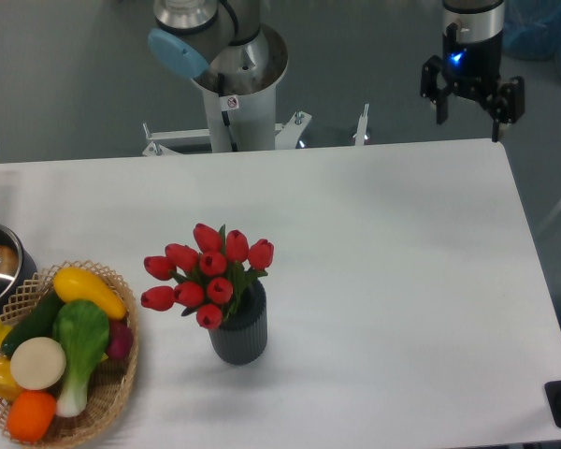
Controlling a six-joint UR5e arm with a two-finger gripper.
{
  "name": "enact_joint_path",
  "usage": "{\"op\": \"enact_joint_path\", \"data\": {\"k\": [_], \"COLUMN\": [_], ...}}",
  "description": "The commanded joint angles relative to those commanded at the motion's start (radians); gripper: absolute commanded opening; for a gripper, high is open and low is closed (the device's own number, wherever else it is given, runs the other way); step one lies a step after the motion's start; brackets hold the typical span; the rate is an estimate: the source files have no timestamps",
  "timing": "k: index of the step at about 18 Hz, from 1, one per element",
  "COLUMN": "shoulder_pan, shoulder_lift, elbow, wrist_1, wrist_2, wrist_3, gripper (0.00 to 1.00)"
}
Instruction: Pick up the flowers from the vase
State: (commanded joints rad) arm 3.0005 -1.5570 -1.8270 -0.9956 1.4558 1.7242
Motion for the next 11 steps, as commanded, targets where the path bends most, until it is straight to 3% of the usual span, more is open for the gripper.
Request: {"op": "enact_joint_path", "data": {"k": [11], "shoulder_pan": [-0.003], "shoulder_lift": [-0.015], "elbow": [-0.011], "wrist_1": [0.049], "wrist_2": [-0.098], "wrist_3": [-0.003], "gripper": [1.0]}}
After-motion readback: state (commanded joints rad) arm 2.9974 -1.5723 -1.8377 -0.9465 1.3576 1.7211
